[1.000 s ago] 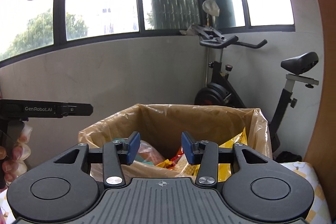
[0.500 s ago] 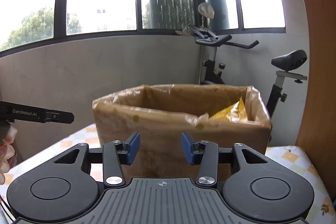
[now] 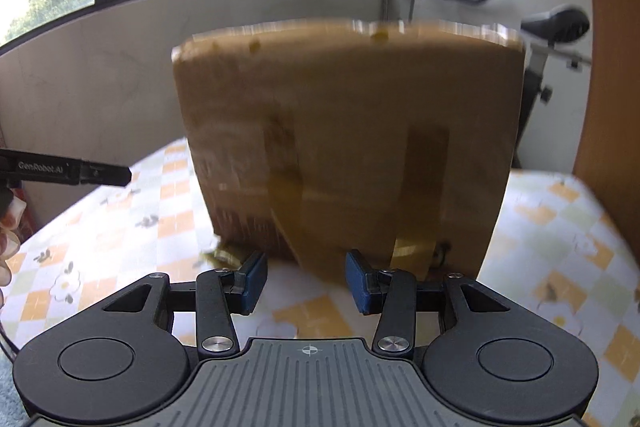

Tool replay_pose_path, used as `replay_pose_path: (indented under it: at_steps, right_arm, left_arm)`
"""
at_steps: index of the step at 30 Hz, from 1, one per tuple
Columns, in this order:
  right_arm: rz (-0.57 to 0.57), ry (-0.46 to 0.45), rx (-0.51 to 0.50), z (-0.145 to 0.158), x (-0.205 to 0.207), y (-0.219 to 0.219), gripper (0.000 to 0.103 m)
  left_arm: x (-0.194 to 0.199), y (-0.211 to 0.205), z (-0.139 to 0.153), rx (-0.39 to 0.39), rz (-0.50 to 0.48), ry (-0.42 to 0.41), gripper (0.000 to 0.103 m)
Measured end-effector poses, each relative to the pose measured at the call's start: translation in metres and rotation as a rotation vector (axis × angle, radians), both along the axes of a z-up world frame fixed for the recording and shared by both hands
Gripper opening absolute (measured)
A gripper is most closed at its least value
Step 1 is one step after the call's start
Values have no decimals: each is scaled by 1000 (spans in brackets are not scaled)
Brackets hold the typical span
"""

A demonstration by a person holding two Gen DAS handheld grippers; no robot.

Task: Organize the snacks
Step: 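Lower both tools toward the gold sachet and small clear packet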

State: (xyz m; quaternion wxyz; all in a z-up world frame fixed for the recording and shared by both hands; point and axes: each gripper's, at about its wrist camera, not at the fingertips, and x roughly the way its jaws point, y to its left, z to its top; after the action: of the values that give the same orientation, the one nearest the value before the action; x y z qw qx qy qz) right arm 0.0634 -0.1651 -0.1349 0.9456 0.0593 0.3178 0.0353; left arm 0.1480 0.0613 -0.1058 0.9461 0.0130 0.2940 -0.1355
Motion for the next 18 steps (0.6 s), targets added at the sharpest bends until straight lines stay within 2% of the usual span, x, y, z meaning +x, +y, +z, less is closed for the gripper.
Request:
replay_pose_path:
  at_steps: [3, 11, 15, 18]
  right_arm:
    - [-11, 94, 19, -17, 6, 3, 41]
    - [-2, 268, 100, -50, 16, 9, 40]
    - [13, 256, 69, -53, 24, 17, 36]
    - [24, 243, 35, -53, 34, 18, 25]
  left_arm:
    - [-1, 1, -5, -7, 6, 14, 62]
    - [-4, 0, -22, 3, -3, 62, 62]
    - [-4, -4, -27, 4, -2, 75, 62]
    - [-4, -6, -29, 4, -7, 88, 62]
